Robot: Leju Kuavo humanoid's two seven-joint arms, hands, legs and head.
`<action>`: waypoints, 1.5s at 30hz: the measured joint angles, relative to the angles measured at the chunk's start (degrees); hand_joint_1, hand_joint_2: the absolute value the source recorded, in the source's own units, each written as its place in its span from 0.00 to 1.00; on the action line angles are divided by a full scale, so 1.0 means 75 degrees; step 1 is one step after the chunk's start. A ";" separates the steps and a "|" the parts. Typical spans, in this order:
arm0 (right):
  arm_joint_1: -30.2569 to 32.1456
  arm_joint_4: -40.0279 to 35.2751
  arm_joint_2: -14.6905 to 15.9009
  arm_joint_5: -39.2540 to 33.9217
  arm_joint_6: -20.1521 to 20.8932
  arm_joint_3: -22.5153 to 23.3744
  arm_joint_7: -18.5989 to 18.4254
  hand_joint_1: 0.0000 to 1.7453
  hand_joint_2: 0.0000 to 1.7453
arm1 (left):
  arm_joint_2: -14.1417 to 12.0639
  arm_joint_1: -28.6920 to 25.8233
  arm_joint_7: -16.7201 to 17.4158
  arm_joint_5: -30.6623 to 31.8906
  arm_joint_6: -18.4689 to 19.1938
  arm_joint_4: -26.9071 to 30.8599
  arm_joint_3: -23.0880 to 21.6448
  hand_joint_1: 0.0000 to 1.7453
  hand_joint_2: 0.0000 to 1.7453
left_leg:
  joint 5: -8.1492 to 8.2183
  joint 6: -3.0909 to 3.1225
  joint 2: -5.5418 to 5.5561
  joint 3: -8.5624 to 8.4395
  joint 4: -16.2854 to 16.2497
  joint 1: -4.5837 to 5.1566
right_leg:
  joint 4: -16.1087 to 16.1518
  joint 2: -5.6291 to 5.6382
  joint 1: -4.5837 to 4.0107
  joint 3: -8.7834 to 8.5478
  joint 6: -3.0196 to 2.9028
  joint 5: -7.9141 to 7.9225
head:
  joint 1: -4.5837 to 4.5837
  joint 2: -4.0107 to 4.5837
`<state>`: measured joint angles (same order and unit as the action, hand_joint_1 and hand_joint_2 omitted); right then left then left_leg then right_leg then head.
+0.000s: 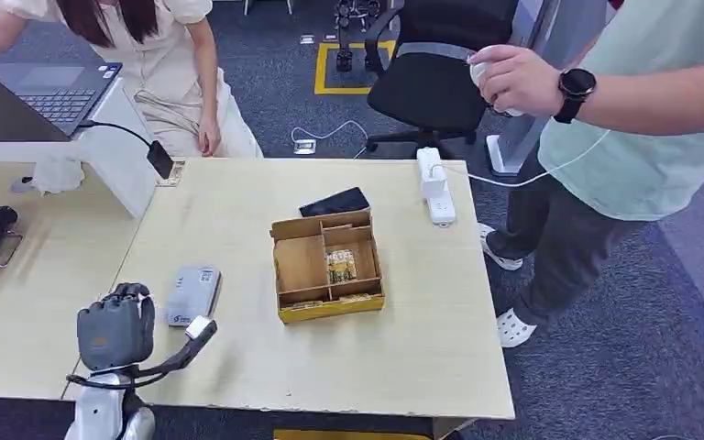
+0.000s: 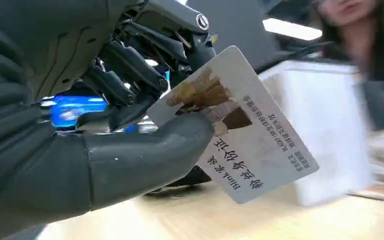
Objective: Pass the card to the sensor for recognition and then transmit it.
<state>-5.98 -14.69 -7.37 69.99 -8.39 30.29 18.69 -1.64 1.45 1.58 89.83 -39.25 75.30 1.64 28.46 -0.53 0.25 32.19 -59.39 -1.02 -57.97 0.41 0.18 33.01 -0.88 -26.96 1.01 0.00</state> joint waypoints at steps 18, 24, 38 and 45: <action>-0.0008 0.0000 0.0000 0.0012 -0.0003 0.0111 -0.0023 0.00 1.00 | -0.0641 0.0436 0.0602 0.0018 0.0204 -0.1367 -0.1454 1.00 1.00 | -0.0001 0.0001 0.0000 0.0001 0.0000 0.0003 | -0.0001 -0.0001 0.0002 0.0000 0.0001 0.0000 | 0.0000 0.0000; -0.0009 0.0000 -0.0006 0.0053 -0.0003 0.0134 -0.0023 0.00 1.00 | -0.0469 0.0447 0.0022 0.0018 0.0114 -0.1775 -0.1562 1.00 1.00 | -0.0001 0.0002 0.0000 0.0002 0.0000 0.0003 | -0.0001 -0.0001 0.0002 -0.0002 0.0001 0.0000 | 0.0000 0.0003; -0.0018 0.0000 -0.0009 0.0149 -0.0003 0.0274 0.0000 0.00 1.00 | -0.0282 0.0782 -0.0712 0.0018 0.0356 -0.2938 -0.1608 1.00 1.00 | -0.0001 0.0002 0.0012 -0.0023 0.0005 0.0004 | -0.0001 -0.0015 0.0003 -0.0034 0.0001 -0.0001 | 0.0003 0.0003; -0.0011 0.0003 -0.0009 0.0291 -0.0006 0.0318 0.0073 0.00 1.00 | -0.0117 0.0803 -0.0944 -0.0333 0.0355 -0.2717 -0.1062 1.00 1.00 | -0.0020 -0.0007 0.0013 -0.0036 0.0006 0.0003 | -0.0004 -0.0015 0.0002 -0.0043 -0.0016 0.0013 | 0.0000 0.0003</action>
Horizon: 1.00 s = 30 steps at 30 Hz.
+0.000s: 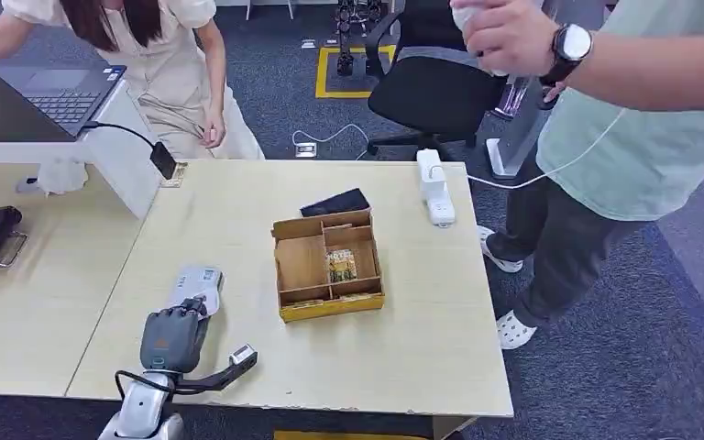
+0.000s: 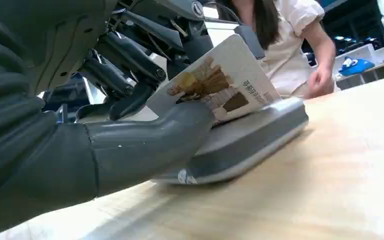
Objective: Pass the card to the sensor for recognition and then transmit it.
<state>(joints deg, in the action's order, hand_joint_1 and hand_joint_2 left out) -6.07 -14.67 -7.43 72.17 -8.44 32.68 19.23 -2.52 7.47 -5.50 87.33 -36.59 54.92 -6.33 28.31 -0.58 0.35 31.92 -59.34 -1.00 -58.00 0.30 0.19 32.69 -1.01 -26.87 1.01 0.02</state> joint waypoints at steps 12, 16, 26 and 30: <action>0.0020 0.0000 -0.0012 0.0379 0.0122 0.0000 -0.0026 0.00 1.00 | 0.0426 0.0549 -0.0675 -0.1284 0.1136 0.3261 0.2512 1.00 1.00 | -0.0035 -0.0009 -0.0004 0.0059 -0.0002 -0.0005 | -0.0008 0.0006 -0.0004 0.0066 -0.0009 0.0032 | 0.0006 0.0000; 0.0018 0.0000 -0.0032 0.0382 0.0122 0.0000 -0.0026 0.00 1.00 | 0.0455 0.0783 -0.0581 -0.1191 0.1294 0.3533 0.2863 1.00 1.00 | -0.0035 -0.0009 -0.0004 0.0061 -0.0002 -0.0005 | -0.0009 0.0006 -0.0004 0.0068 -0.0009 0.0032 | 0.0006 0.0000; -0.0043 0.0000 -0.0076 0.0519 0.0157 -0.0003 -0.0026 0.00 1.00 | 0.0691 0.1005 -0.1025 -0.1188 0.1349 0.3557 0.2918 1.00 1.00 | -0.0035 -0.0009 -0.0004 0.0065 -0.0005 -0.0003 | -0.0007 0.0007 -0.0002 0.0077 -0.0007 0.0034 | 0.0006 -0.0003; -0.0097 0.0000 -0.0105 0.0531 0.0248 -0.0006 -0.0023 0.00 1.00 | 0.0837 0.1043 -0.1109 -0.1080 0.1373 0.3554 0.2697 1.00 1.00 | -0.0035 -0.0009 -0.0003 0.0067 -0.0006 -0.0003 | -0.0007 0.0006 -0.0002 0.0077 -0.0007 0.0035 | 0.0006 -0.0003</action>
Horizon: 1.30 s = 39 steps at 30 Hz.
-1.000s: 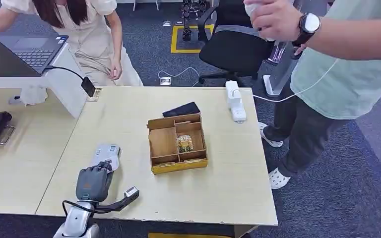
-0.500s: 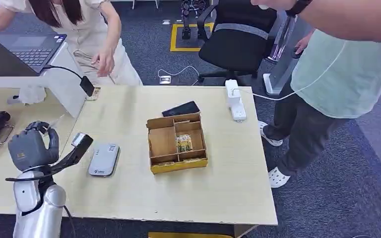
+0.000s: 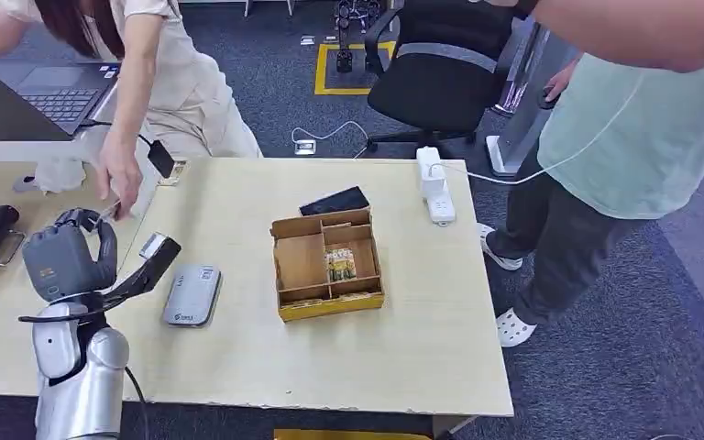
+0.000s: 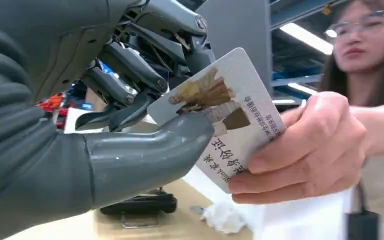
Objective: Pass the card to the sensor for recognition and then transmit it.
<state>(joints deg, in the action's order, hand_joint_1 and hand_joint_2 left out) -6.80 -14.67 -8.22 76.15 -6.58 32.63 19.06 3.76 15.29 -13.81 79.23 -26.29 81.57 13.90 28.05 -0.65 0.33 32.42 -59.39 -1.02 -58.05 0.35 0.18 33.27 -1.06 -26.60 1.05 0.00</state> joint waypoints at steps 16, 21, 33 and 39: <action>-0.0027 0.0000 -0.0029 -0.0017 -0.0006 -0.0006 -0.0003 0.00 1.00 | 0.0143 -0.0011 -0.0134 -0.0581 0.0616 -0.0047 -0.0594 0.00 1.00 | 0.0000 0.0000 -0.0004 0.0005 0.0001 0.0000 | 0.0000 0.0008 0.0000 0.0007 -0.0001 0.0001 | 0.0000 0.0000; -0.0016 0.0000 -0.0029 -0.0067 -0.0035 -0.0003 0.0018 0.00 1.00 | 0.0096 -0.0186 -0.0490 -0.1534 0.1385 -0.0085 -0.0813 0.00 1.00 | 0.0001 0.0000 -0.0005 0.0006 0.0000 0.0000 | 0.0000 0.0013 0.0000 0.0007 -0.0001 0.0001 | 0.0000 0.0003; 0.0261 0.0029 0.0160 -0.0458 -0.0260 0.0271 0.0233 0.00 1.00 | -0.2733 -0.2271 -0.1548 -0.4886 0.3801 0.0919 -0.1538 0.00 1.00 | 0.0014 -0.0019 -0.0064 0.0015 0.0030 -0.0013 | -0.0012 0.0080 -0.0006 0.0032 -0.0017 -0.0009 | 0.0003 0.0000; 0.0373 0.0052 0.0271 -0.0586 -0.0280 0.0513 0.0271 0.00 1.00 | -0.4999 -0.5123 -0.1242 -0.5488 0.4211 0.3206 -0.1011 0.00 1.00 | 0.0026 -0.0035 -0.0057 0.0013 0.0031 -0.0016 | -0.0009 0.0073 -0.0010 0.0042 -0.0025 -0.0029 | 0.0026 0.0003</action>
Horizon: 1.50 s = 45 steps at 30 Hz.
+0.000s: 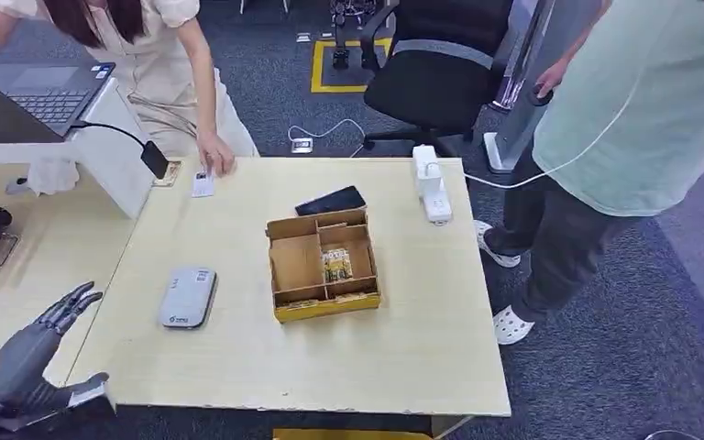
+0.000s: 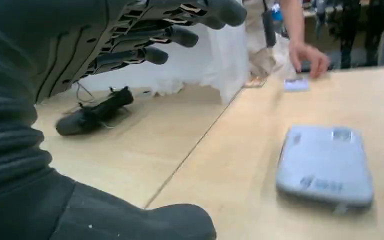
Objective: Pass the card to the sensor for recognition and then transmit it.
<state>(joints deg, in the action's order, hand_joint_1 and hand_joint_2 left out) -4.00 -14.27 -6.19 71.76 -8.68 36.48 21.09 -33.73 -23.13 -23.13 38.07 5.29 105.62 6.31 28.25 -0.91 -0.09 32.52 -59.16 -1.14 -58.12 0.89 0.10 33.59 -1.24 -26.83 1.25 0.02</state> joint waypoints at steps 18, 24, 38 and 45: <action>0.0006 0.0012 0.0015 -0.0108 -0.0108 0.0391 0.0047 0.00 1.00 | -0.2068 -0.2376 0.1989 0.1143 -0.1516 0.2133 -0.0770 0.00 1.00 | -0.0010 0.0003 0.0041 -0.0001 -0.0001 0.0006 | 0.0002 -0.0050 0.0006 -0.0021 -0.0002 0.0008 | 0.0012 -0.0003; 0.0081 0.0012 -0.0044 -0.0064 -0.0254 0.0656 -0.0006 0.00 1.00 | -0.0149 -0.0408 0.3484 0.4422 -0.2591 0.1132 -0.3446 0.00 1.00 | -0.0021 0.0030 0.0101 0.0006 -0.0002 0.0040 | 0.0012 -0.0113 0.0034 -0.0033 0.0025 0.0000 | 0.0012 0.0000; 0.0052 0.0009 -0.0134 0.0149 -0.0248 0.1067 -0.0058 0.00 1.00 | 0.2105 0.1335 0.3098 0.4922 -0.2533 -0.0079 -0.5691 0.00 1.00 | -0.0028 0.0050 0.0098 0.0007 -0.0012 0.0051 | 0.0016 -0.0105 0.0042 -0.0024 0.0050 0.0017 | 0.0006 -0.0003; 0.0025 0.0009 -0.0149 0.0187 -0.0239 0.1160 -0.0038 0.00 1.00 | 0.2356 0.1706 0.2871 0.4934 -0.2489 -0.0297 -0.6090 0.00 1.00 | -0.0028 0.0049 0.0097 0.0008 -0.0011 0.0050 | 0.0013 -0.0103 0.0041 -0.0023 0.0050 0.0018 | 0.0006 -0.0003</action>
<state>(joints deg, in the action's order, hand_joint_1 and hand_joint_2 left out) -3.81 -14.21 -7.30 73.16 -10.47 45.18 20.81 -16.06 -10.34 -1.60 75.08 -13.38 103.39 -39.36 28.03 -0.54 0.63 32.58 -59.24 -0.76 -58.02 0.12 0.41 33.41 -0.87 -26.69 1.29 0.00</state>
